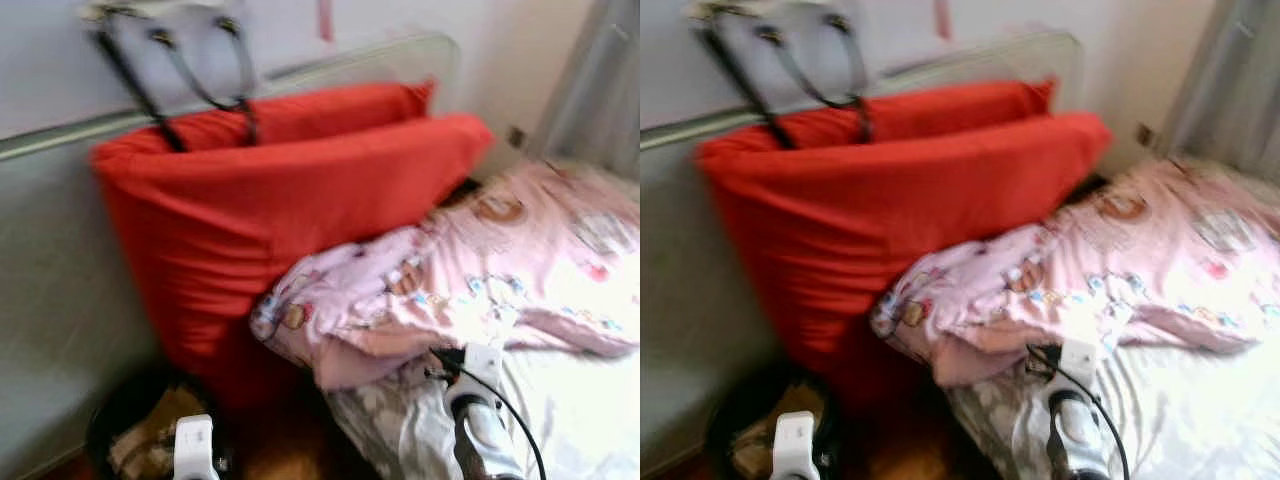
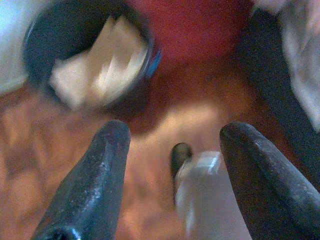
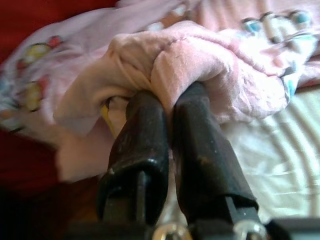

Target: Clean up the room

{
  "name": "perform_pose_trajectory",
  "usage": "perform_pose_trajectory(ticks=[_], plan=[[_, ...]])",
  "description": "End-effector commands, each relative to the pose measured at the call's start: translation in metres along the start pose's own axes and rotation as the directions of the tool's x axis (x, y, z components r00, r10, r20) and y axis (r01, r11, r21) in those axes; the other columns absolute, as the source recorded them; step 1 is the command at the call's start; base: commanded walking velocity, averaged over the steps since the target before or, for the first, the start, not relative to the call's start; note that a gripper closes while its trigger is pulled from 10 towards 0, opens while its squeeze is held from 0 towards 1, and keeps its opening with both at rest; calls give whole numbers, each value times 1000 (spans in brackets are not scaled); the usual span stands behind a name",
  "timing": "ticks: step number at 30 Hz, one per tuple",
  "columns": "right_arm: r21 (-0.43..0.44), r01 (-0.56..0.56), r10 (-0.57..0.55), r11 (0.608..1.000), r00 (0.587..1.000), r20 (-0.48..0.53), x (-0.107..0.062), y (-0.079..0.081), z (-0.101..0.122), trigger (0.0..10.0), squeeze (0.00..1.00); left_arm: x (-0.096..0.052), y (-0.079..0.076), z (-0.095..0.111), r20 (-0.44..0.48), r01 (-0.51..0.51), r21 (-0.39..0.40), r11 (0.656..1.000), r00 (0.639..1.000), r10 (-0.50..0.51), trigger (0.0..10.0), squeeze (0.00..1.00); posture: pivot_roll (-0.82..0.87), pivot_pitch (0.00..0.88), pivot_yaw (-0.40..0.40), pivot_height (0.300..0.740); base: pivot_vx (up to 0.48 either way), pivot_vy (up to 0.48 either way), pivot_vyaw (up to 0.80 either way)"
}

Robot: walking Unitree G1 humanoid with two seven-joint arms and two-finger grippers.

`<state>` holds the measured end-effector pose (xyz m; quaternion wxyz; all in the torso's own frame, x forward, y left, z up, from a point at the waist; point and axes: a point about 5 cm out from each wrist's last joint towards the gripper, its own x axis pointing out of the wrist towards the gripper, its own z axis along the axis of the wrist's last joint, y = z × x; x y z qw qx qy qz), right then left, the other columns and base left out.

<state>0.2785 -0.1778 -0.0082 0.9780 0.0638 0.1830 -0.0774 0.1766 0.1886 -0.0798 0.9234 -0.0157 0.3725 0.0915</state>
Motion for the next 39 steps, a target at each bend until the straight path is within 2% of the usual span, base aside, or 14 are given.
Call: perform_pose_trajectory(ticks=[1, 15, 26, 33, 39], plan=[[-12, -8, 8, 1000, 1000, 21, 0, 3, 3, 10000, 0, 1, 3, 3, 1, -6, 4, 1000, 1000, 6, 10000, 0, 22, 46, 14, 740, -300, 0, 0], [-34, 17, -15, 999, 998, 57, 1, 2, 7, 10000, 0, 1, 5, 1, -8, -7, 7, 1000, 1000, 7, 10000, 0, 22, 61, 17, 740, -298, 0, 0], [-60, -11, 17, 998, 995, 101, 2, 7, 14, 10000, 0, 1, 5, 2, -5, -5, 12, 1000, 1000, 5, 10000, 0, 20, 74, 17, 740, -297, 0, 0], [-68, -57, 66, 996, 987, 146, 2, 14, 21, 10000, 0, 1, 4, 2, -6, -8, 17, 1000, 1000, 8, 10000, 0, 18, 86, 16, 740, 0, 0, 0], [-84, -47, 56, 995, 992, 116, 3, 12, 18, 10000, 0, 1, 4, 2, -8, -8, 20, 1000, 1000, 8, 10000, 0, 18, 90, 14, 740, 0, 0, 0]])
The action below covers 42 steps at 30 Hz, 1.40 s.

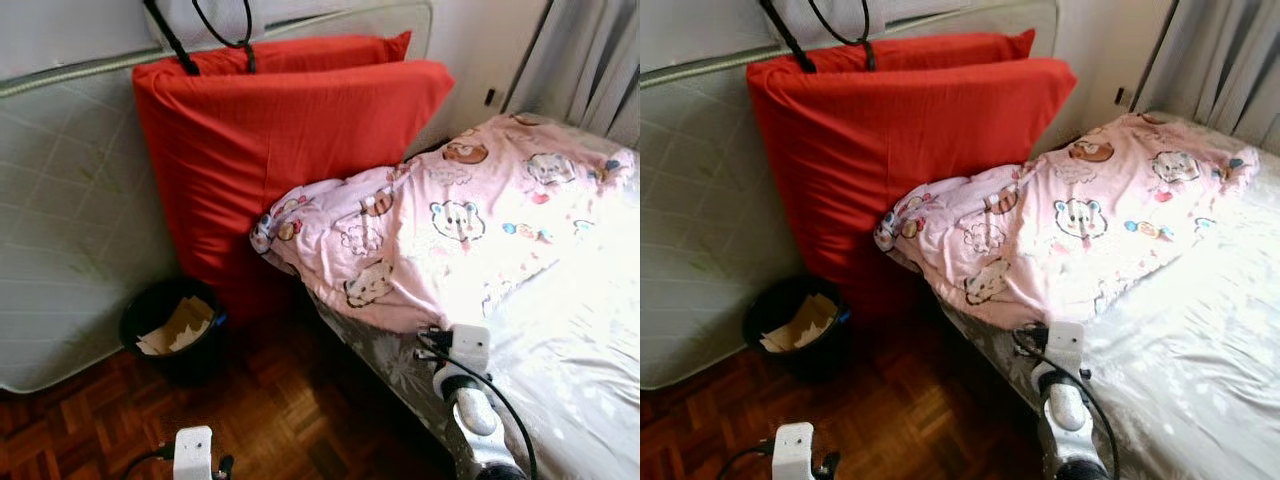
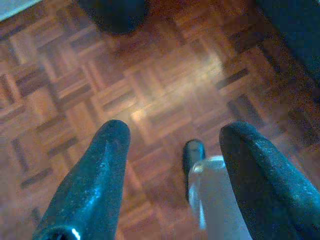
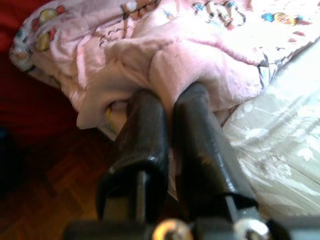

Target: Clean up the room

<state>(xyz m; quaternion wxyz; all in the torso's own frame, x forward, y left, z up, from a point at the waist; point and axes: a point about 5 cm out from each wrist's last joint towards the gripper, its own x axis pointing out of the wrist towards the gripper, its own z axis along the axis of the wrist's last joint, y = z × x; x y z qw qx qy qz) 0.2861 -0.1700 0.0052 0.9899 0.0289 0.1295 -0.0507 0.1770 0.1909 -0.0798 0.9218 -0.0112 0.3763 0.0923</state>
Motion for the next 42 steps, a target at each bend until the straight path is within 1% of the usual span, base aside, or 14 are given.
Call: perform_pose_trajectory(ticks=[1, 5, 7, 9, 11, 12, 14, 32, 33, 35, 36, 37, 39, 42], plan=[[-12, -2, 2, 1000, 1000, -6, 2, 1, 2, 10000, 0, 1, 2, 1, 0, -3, 12, 1000, 1000, 3, 10000, 0, 18, 92, 14, 740, 0, 0, 0], [-45, 0, -3, 999, 997, -76, 0, -1, -8, 10000, 0, 1, 2, 2, 0, -4, 12, 1000, 1000, 4, 10000, 0, 18, 93, 14, 740, 0, 0, 0], [-35, -1, -2, 999, 997, -78, -1, -1, -9, 10000, 0, 1, 2, 2, 0, -4, 13, 1000, 1000, 4, 10000, 0, 18, 93, 14, 740, 0, 0, 0], [-73, -17, 5, 997, 987, -161, -4, -1, -20, 10000, 0, 1, 2, 2, 0, -5, 13, 1000, 1000, 5, 10000, 0, 16, 96, 14, 740, 0, 0, 0], [-75, -23, 9, 997, 983, -184, -5, -1, -23, 10000, 0, 1, 1, 2, 0, -5, 13, 1000, 1000, 5, 10000, 0, 16, 96, 14, 740, 0, 0, 0], [-90, -39, 17, 995, 974, -226, -8, -1, -29, 10000, 0, 1, 1, 2, 0, -4, 14, 1000, 1000, 4, 10000, 0, 17, 98, 14, 740, 0, 0, 0], [-107, -44, 15, 993, 967, -256, -10, -1, -33, 10000, 0, 1, 1, 2, 1, -4, 14, 1000, 1000, 4, 10000, 0, 19, 99, 13, 740, 0, 0, 0], [-112, -126, 76, 986, 924, -374, -18, 5, -50, 10000, 0, 1, 2, 2, 2, -4, 23, 1000, 1000, 4, 10000, 0, 18, 102, 15, 740, 0, 0, 0], [-117, -137, 82, 984, 919, -386, -19, 6, -51, 10000, 24, 1, 2, 2, 2, -4, 25, 1000, 1000, 4, 10000, 0, 18, 101, 15, 740, 0, 0, 0], [-117, -148, 91, 982, 913, -397, -19, 6, -52, 10000, 443, 1, 2, 2, 1, -3, 26, 1000, 1000, 3, 10000, 0, 18, 101, 15, 740, 0, 0, 0], [-115, -152, 94, 982, 911, -402, -20, 6, -53, 10000, 443, 1, 1, 2, 1, -3, 27, 1000, 1000, 3, 10000, 0, 19, 101, 15, 740, 0, 0, 0], [-112, -158, 99, 981, 907, -409, -20, 7, -54, 10000, 612, 1, 1, 2, 1, -3, 27, 1000, 1000, 3, 10000, 0, 19, 101, 15, 740, 0, 0, 0], [-111, -178, 114, 978, 895, -430, -22, 8, -57, 10000, 596, 1, 1, 2, 1, -2, 28, 1000, 1000, 2, 10000, 0, 18, 102, 15, 740, 0, 0, 0], [-116, -180, 113, 977, 894, -434, -23, 9, -58, 10000, 584, 1, 1, 2, 1, -2, 28, 1000, 1000, 2, 10000, 0, 20, 103, 13, 740, 0, 0, 0]])
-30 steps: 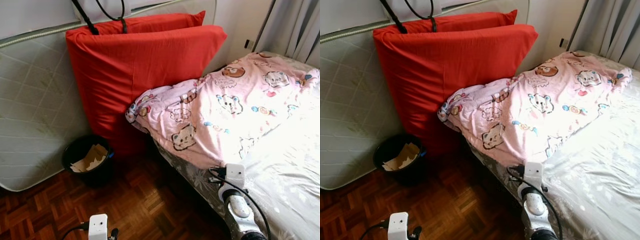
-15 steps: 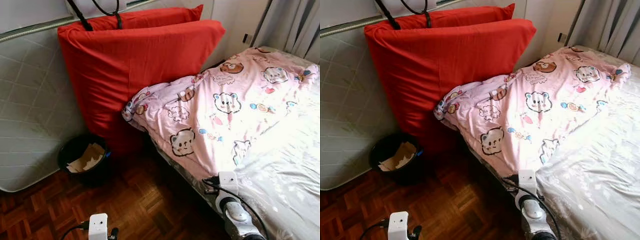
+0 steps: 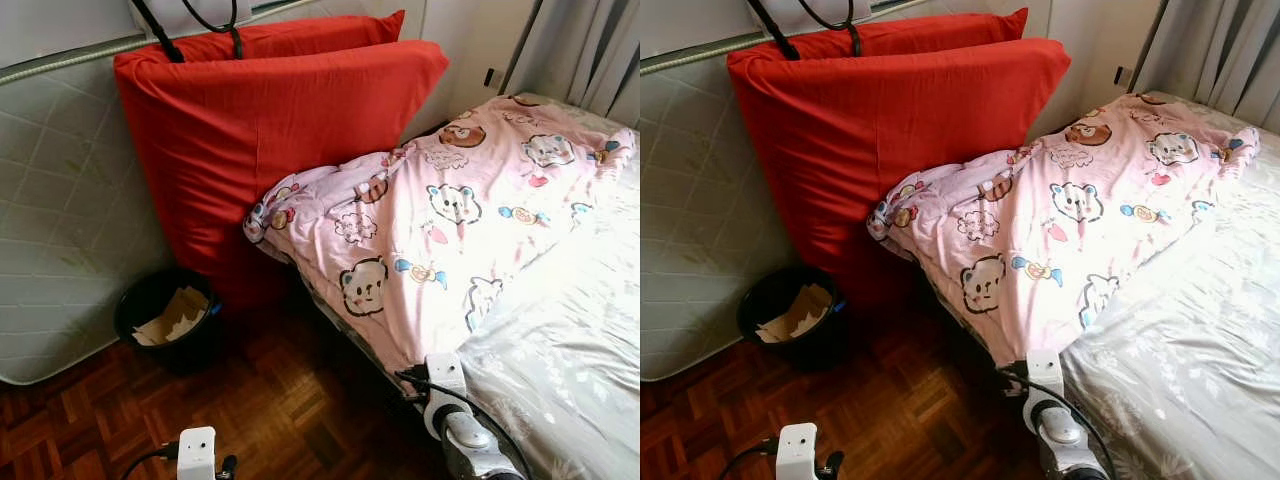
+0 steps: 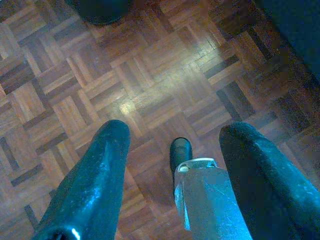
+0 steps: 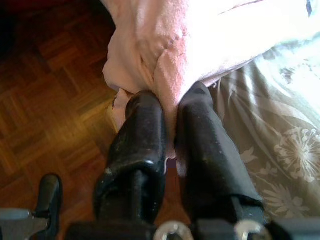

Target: Clean up the room

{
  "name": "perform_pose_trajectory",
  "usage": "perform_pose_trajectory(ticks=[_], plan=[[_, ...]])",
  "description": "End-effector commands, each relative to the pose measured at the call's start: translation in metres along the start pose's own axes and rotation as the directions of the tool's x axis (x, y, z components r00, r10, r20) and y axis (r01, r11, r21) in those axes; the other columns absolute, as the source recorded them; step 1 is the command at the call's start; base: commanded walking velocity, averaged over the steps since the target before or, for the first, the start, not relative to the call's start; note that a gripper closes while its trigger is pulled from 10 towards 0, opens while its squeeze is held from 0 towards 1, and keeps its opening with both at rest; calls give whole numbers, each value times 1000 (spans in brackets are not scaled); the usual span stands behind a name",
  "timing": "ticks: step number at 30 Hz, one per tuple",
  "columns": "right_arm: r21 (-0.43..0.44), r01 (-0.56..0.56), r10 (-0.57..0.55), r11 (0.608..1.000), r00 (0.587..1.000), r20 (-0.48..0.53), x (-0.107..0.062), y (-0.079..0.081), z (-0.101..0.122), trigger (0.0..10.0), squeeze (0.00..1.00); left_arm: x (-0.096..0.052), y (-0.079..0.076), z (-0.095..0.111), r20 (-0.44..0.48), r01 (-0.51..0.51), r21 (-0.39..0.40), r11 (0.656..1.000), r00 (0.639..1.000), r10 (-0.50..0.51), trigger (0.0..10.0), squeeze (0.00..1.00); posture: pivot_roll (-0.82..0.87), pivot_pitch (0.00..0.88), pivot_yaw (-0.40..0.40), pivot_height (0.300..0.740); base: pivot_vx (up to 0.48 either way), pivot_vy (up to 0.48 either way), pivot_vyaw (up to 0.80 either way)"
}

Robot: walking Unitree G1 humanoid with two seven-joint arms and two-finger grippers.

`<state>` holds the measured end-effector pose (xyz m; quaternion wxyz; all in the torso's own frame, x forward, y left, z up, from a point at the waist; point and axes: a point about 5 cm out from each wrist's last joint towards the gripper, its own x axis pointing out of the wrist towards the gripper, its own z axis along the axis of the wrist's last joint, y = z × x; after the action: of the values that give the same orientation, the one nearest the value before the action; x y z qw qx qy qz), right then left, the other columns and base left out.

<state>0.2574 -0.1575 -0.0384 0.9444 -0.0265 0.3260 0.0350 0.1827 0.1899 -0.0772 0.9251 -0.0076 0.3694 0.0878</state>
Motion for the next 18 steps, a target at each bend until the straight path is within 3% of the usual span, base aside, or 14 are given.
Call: perform_pose_trajectory(ticks=[1, 6, 10, 13, 14, 16, 18], plan=[[-7, -11, 11, 1000, 999, -37, -2, 3, -9, 10000, 584, -1, 3, -4, -14, -8, 20, 1000, 1000, 8, 10000, 0, 20, 103, 13, 740, 0, 0, 0], [-10, -4, 3, 1000, 999, -43, -2, 1, -10, 10000, 580, -1, 3, -4, -15, -7, 22, 1000, 1000, 7, 10000, 0, 20, 103, 13, 740, 0, 0, 0], [-9, -7, 7, 1000, 999, -49, -2, 1, -10, 10000, 498, -1, 2, -4, -14, -6, 23, 1000, 1000, 6, 10000, 0, 20, 101, 13, 740, 0, 0, 0], [-10, -14, 13, 1000, 998, -54, -2, 2, -11, 10000, 502, -1, 2, -4, -15, -6, 25, 1000, 1000, 6, 10000, 0, 20, 101, 13, 740, 0, 0, 0], [-7, -21, 21, 1000, 998, -58, -2, 4, -13, 10000, 459, -1, 2, -4, -14, -6, 25, 1000, 1000, 6, 10000, 0, 20, 101, 13, 740, 0, 0, 0], [-4, -35, 35, 999, 997, -63, -3, 5, -14, 10000, 0, -1, 3, -4, -14, -5, 26, 1000, 1000, 6, 10000, 0, 18, 100, 12, 740, 0, 0, 0], [-1, -47, 47, 999, 997, -64, -3, 7, -15, 10000, 0, -1, 2, -3, -14, -4, 27, 1000, 1000, 5, 10000, 0, 17, 100, 13, 740, 0, 0, 0]])
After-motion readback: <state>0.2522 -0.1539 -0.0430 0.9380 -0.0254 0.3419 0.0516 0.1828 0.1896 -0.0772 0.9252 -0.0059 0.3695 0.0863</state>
